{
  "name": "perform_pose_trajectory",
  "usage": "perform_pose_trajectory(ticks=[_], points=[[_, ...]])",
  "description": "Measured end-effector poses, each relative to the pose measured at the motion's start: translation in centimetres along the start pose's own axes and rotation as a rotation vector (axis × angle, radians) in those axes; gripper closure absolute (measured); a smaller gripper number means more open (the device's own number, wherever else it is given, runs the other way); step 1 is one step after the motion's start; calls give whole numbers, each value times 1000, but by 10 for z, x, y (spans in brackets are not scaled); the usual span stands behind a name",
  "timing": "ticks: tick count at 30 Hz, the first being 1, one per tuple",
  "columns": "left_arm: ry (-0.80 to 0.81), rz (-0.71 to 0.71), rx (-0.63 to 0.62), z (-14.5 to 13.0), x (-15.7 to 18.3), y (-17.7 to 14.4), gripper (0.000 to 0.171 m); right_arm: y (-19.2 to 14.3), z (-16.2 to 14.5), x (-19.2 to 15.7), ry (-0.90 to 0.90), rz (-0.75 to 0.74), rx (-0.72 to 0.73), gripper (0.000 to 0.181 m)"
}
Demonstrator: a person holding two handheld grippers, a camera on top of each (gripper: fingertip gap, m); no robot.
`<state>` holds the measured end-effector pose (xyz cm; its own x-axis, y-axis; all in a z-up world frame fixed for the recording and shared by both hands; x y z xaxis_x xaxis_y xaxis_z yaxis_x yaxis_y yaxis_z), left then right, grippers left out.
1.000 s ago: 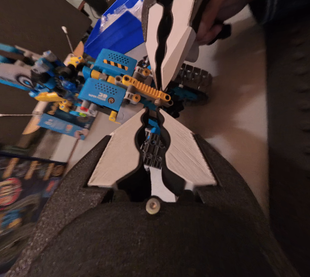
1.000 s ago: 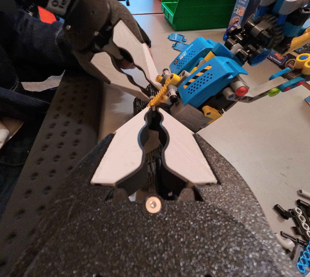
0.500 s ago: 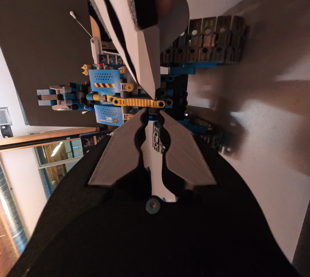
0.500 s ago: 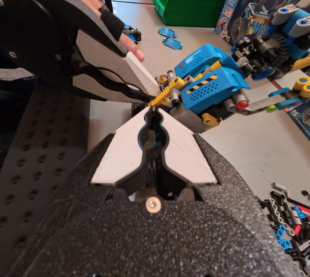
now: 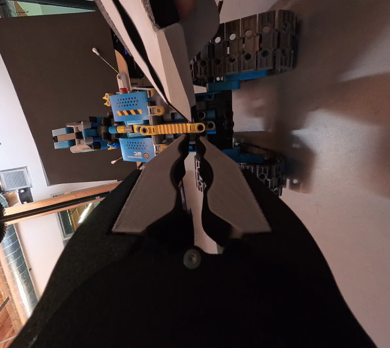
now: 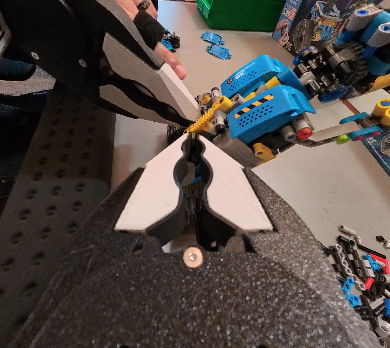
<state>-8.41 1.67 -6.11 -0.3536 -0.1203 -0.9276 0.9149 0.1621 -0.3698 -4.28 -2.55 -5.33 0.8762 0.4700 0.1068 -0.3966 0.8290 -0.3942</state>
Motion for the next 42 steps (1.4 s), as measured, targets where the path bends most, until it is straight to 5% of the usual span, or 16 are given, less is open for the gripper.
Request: perform_pose_trajectory(ticks=[8, 14, 19, 23, 26, 42], points=[[-10, -33, -59, -25, 5, -4, 167, -7, -3, 6, 39, -6, 5, 181], [-150, -11, 39, -18, 11, -14, 167, -6, -3, 5, 57, 8, 17, 180], [-519, 51, 269, -14, -4, -26, 167, -7, -1, 6, 53, -32, 60, 178], [-680, 158, 463, -12, -21, -44, 167, -21, 23, 0, 183, 33, 238, 170], [-591, 250, 424, -14, -21, -46, 166, -7, 39, -14, 305, 62, 264, 157], [-337, 413, 241, -15, -12, -47, 167, 24, 49, -24, 282, -63, 180, 171]])
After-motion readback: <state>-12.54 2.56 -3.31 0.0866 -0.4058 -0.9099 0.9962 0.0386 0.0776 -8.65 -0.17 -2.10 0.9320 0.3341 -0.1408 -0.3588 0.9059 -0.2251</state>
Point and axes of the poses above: each gripper's, where its closed fingertips meet, y out along the fingers, z out of its top, x = y × z across the jaws, the point moved 4 cm from there along -y, back along the fingers, and after that the axes turned 2 degrees about z, right-handed, at the moved point
